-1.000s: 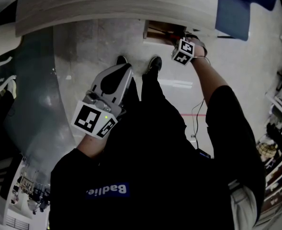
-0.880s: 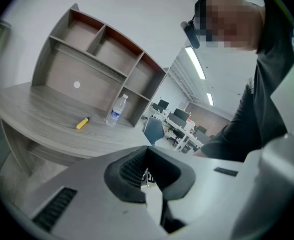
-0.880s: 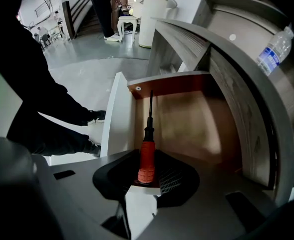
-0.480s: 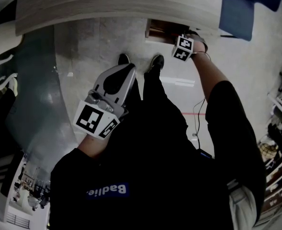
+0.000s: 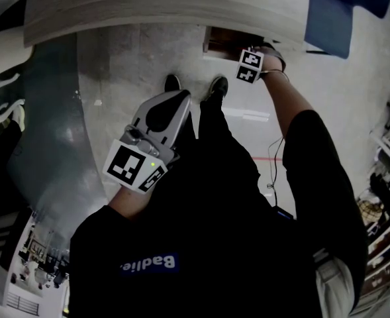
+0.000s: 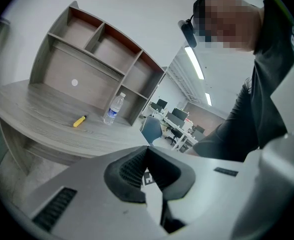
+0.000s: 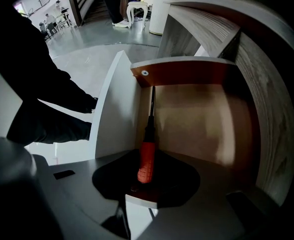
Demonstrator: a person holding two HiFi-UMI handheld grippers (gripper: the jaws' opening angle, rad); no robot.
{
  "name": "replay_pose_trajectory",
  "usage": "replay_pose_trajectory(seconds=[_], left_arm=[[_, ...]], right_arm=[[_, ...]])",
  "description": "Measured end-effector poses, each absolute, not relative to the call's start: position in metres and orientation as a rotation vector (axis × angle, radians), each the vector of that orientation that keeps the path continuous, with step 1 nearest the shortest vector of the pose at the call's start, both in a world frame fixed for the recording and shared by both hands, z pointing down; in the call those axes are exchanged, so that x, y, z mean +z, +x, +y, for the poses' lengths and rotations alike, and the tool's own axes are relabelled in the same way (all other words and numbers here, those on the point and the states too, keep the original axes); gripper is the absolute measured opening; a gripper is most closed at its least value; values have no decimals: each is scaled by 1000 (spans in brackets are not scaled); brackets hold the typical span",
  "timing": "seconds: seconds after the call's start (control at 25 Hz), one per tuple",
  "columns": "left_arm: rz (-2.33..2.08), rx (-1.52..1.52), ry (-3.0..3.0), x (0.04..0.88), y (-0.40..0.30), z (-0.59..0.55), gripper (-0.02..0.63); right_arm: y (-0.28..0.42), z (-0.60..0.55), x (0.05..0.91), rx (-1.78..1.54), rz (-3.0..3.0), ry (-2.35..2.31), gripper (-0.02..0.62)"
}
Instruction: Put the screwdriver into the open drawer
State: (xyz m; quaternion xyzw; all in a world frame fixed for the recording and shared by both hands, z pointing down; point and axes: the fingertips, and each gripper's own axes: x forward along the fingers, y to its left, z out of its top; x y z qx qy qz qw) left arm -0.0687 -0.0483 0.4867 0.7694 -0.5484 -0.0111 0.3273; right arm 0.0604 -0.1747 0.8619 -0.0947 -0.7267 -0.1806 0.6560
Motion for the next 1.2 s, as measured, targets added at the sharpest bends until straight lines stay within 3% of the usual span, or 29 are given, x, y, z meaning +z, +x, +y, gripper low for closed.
replay_pose_trajectory(seconds=[0.52, 1.2], left_arm=[[-1437, -6, 2049, 468, -87, -34, 2], [-1317, -53, 2276, 388, -72, -44, 3]], right_arm=[[59, -168, 839, -282, -1707, -143, 141], [75, -165, 684, 307, -2052, 513, 141]])
